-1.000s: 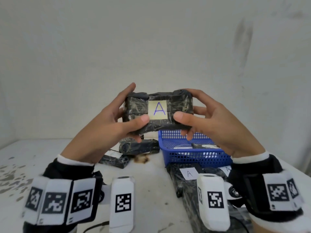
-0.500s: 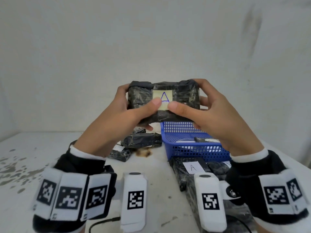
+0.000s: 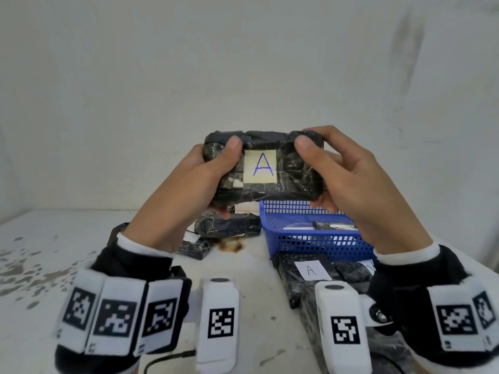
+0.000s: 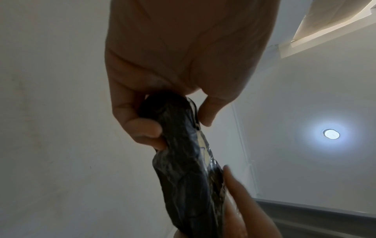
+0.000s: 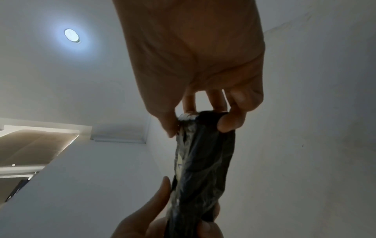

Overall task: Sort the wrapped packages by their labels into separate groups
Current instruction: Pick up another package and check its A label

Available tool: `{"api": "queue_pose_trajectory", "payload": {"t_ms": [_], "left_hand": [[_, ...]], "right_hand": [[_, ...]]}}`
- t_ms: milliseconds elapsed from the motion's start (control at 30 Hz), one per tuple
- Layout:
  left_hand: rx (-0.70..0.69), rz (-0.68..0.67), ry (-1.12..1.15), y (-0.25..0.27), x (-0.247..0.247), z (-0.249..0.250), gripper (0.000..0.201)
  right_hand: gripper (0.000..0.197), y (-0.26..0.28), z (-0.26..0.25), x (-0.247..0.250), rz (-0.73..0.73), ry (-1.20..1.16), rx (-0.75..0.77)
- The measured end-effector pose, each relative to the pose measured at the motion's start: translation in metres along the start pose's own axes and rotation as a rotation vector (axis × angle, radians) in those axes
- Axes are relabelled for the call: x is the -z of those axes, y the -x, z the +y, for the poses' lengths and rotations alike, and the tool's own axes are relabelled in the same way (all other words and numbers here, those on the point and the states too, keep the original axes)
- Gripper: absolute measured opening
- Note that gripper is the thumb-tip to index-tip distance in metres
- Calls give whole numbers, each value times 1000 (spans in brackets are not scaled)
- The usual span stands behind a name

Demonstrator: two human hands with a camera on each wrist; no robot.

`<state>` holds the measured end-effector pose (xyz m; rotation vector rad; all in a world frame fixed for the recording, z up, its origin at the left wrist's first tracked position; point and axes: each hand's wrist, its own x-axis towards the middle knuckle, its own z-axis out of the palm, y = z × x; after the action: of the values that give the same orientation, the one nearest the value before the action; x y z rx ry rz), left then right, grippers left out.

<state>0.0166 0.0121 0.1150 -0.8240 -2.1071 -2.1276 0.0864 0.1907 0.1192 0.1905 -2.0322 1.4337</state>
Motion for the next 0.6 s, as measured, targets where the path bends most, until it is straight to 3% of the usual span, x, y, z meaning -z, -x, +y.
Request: {"api": "queue_pose_trajectory", "payload": {"t_ms": [333,500,600], "left_hand": [[20,-43,-134,7,-2,4,34],[22,-50,17,8,1,10,36],[-36,-39,123,8,0,14,42]], "right_hand": [[24,1,4,-6,2,90,124],[57,0,2,-7,-24,-19,89],[41,-2,3,-5,-15,-7,61]]}}
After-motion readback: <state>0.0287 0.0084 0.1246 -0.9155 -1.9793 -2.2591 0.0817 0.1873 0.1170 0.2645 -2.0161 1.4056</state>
